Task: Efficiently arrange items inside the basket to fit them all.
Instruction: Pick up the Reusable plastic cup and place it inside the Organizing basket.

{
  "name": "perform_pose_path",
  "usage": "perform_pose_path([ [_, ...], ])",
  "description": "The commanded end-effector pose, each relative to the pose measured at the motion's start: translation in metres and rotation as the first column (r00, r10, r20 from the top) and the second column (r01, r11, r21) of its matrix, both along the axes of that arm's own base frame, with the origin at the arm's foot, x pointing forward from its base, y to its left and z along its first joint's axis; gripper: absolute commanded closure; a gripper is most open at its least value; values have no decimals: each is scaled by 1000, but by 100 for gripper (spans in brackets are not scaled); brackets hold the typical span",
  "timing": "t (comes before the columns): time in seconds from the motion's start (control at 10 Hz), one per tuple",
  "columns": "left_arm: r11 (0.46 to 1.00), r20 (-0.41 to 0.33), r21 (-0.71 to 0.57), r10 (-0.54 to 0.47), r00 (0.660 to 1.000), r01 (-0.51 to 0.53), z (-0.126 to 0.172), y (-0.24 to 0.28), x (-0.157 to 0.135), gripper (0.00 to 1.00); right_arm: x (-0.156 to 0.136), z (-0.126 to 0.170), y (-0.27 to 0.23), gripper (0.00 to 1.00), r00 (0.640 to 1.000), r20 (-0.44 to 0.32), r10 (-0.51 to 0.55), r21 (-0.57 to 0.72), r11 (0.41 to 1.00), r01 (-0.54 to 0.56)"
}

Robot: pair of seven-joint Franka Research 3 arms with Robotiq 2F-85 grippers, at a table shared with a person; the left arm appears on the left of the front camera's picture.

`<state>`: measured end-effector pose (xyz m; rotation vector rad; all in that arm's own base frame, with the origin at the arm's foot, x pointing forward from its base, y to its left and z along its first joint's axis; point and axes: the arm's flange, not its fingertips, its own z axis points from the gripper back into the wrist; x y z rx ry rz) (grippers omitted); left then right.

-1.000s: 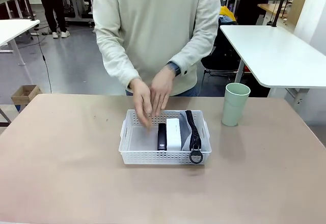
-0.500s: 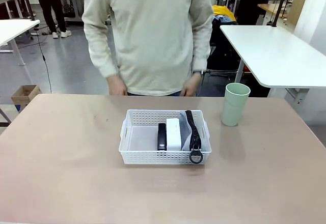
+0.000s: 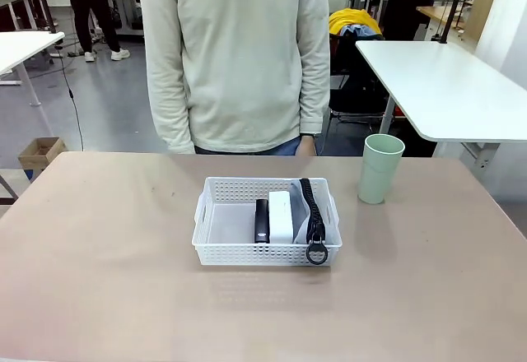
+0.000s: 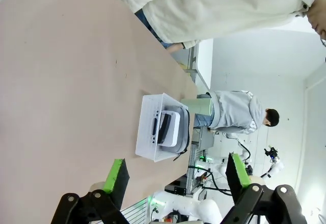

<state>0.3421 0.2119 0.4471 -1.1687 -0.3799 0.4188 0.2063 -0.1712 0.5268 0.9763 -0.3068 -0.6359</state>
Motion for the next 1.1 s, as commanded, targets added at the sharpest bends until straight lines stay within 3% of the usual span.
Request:
perform_pose_path([
  [0.0,1000,-8,3,-4,1000,4,2,-1,-3,0,62,-28,32,0,920,153,362,-114,931,-347],
  [0.2,1000,-8,3,-4,1000,4,2,-1,-3,0,84,-64,79,0,778,271,567,-357,810,-466],
  [0.3,1000,-8,3,-4,1000,4,2,-1,-3,0,83,-78,106,0,643,398,655,-367,756,-543],
  [0.4,1000,-8,3,-4,1000,4,2,-1,-3,0,82,-94,124,0,600,442,668,-495,739,-458],
  [0.6,1000,-8,3,-4,1000,4,2,-1,-3,0,70,-127,158,0,539,399,741,-701,626,-341],
  [0.7,1000,-8,3,-4,1000,4,2,-1,-3,0,67,-149,169,0,536,344,771,-790,546,-278],
  [0.8,1000,-8,3,-4,1000,4,2,-1,-3,0,69,-165,169,0,560,330,760,-853,494,-168],
  [0.9,1000,-8,3,-4,1000,4,2,-1,-3,0,145,-47,114,0,523,322,789,-726,561,-398],
  [1.0,1000,-8,3,-4,1000,4,2,-1,-3,0,145,-47,114,0,523,322,789,-726,561,-398],
])
